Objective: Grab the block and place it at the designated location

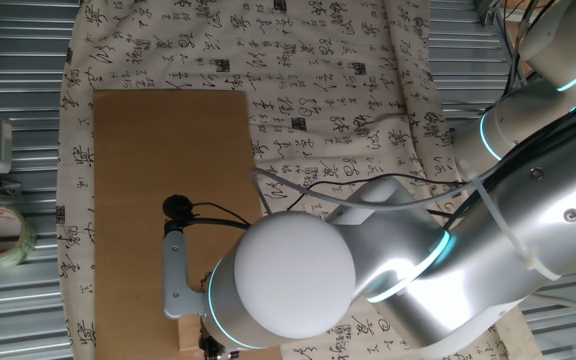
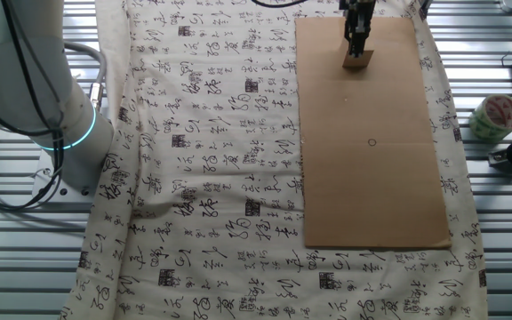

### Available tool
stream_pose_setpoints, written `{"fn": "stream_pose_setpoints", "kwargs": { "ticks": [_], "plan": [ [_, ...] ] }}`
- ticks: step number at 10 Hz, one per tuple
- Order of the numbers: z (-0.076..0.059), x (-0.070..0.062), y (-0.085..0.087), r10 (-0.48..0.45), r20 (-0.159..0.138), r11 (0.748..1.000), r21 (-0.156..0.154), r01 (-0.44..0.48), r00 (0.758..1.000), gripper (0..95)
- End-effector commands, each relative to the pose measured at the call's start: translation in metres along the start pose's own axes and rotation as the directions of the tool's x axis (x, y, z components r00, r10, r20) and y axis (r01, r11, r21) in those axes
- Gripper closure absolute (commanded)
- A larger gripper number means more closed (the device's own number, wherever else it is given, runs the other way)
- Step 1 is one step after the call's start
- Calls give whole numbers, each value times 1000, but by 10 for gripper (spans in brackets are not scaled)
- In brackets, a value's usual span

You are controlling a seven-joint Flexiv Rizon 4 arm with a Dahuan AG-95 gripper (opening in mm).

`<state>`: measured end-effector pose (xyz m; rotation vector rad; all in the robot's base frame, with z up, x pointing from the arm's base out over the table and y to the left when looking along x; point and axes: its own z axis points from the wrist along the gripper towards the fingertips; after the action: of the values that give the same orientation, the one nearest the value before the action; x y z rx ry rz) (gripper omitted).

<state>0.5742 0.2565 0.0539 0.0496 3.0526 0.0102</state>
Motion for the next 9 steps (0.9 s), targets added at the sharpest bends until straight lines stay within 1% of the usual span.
{"fn": "stream_pose_setpoints", "kwargs": {
  "ticks": [1,3,6,9],
  "plan": [
    [0,0,0,-1,-3,1000,0,1,1000,190],
    [0,0,0,-1,-1,1000,1,1,1000,190],
    [0,0,0,6,8,1000,2,-6,1000,190],
    [0,0,0,7,6,1000,9,-7,1000,190]
  ]
}}
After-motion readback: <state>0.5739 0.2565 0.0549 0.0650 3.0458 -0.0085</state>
